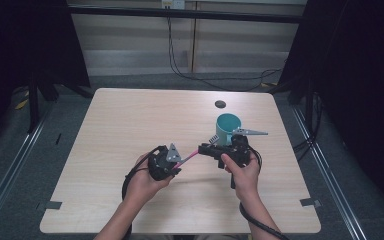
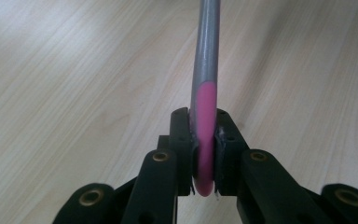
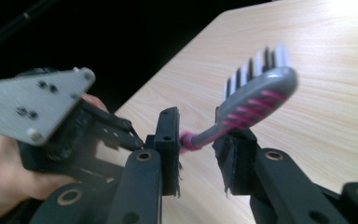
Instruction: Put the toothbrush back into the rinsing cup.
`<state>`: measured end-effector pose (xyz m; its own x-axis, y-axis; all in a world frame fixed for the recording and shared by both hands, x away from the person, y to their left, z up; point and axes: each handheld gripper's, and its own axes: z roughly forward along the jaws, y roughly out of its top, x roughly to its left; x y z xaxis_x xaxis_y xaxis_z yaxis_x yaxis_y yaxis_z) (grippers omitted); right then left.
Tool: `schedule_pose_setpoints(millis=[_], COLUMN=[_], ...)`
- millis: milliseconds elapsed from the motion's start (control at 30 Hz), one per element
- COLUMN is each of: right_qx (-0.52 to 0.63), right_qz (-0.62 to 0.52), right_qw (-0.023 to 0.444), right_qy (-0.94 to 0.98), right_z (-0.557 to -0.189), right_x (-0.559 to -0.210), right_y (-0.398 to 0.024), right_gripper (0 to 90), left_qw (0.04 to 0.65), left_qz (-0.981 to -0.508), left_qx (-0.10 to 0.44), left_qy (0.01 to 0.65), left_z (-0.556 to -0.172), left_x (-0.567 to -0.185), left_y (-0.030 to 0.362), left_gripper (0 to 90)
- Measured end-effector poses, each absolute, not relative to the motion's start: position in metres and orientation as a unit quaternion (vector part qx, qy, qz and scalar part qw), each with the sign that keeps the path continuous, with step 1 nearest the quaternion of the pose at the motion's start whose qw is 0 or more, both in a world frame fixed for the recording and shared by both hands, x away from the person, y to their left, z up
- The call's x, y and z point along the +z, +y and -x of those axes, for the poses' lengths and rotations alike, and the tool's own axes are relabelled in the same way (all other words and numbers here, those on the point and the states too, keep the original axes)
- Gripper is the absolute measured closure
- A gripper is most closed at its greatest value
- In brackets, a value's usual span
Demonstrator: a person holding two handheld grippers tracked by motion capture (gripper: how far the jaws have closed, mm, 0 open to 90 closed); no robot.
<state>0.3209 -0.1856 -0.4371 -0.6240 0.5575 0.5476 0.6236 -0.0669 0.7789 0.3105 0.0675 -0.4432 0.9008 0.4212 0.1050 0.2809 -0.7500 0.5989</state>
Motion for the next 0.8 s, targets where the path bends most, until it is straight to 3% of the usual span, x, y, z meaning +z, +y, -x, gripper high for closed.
schedule_pose_setpoints(millis=[400,800], right_qx=[-0.616,-0.627], right_qz=[0.427,0.438], right_qw=[0.048,0.049], right_qy=[-0.660,-0.643], right_z=[-0.322,-0.322], right_x=[-0.431,-0.431], right_y=[-0.183,-0.186], right_gripper=[83.6,84.2], left_qw=[0.310,0.325], left_qz=[-0.924,-0.923], left_qx=[0.092,0.077], left_qy=[0.203,0.194], left_z=[-0.308,-0.302], left_x=[-0.449,-0.450], left_y=[0.057,0.047], left_gripper=[79.8,75.3])
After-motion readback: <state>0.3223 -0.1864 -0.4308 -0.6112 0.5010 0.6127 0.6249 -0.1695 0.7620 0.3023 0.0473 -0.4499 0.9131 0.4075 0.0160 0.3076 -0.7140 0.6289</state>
